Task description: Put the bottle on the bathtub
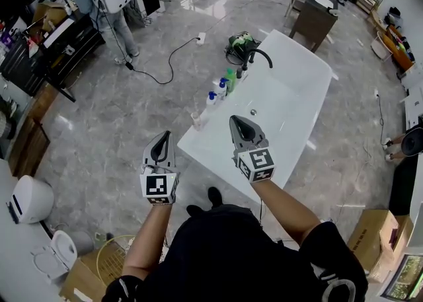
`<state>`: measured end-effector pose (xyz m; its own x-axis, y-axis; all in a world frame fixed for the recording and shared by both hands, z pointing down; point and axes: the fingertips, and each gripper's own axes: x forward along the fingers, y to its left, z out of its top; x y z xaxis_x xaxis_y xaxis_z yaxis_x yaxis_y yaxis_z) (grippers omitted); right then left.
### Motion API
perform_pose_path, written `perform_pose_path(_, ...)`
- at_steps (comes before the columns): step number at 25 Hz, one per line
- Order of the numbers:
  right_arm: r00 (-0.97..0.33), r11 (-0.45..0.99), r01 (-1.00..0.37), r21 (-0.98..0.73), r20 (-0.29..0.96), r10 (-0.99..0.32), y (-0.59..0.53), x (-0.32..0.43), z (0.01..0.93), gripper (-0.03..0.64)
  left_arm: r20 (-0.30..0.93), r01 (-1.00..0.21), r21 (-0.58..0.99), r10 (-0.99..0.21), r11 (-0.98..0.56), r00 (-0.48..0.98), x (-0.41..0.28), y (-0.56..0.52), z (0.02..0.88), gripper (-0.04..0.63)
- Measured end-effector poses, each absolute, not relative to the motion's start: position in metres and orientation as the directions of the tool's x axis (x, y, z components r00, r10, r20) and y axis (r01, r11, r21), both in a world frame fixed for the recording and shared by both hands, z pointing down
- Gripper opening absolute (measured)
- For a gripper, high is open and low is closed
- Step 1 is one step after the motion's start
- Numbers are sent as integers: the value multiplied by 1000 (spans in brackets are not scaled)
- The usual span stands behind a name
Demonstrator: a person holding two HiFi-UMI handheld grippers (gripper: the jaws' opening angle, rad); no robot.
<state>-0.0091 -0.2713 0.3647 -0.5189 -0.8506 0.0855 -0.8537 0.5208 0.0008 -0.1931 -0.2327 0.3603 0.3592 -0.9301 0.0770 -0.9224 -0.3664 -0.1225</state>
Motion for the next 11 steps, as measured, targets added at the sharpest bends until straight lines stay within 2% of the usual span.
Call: perform_pose_path(11, -522, 523, -852, -6, 83, -849, -274, -9, 368, 9, 84, -929, -115, -935, -352, 344, -193, -237, 360, 9)
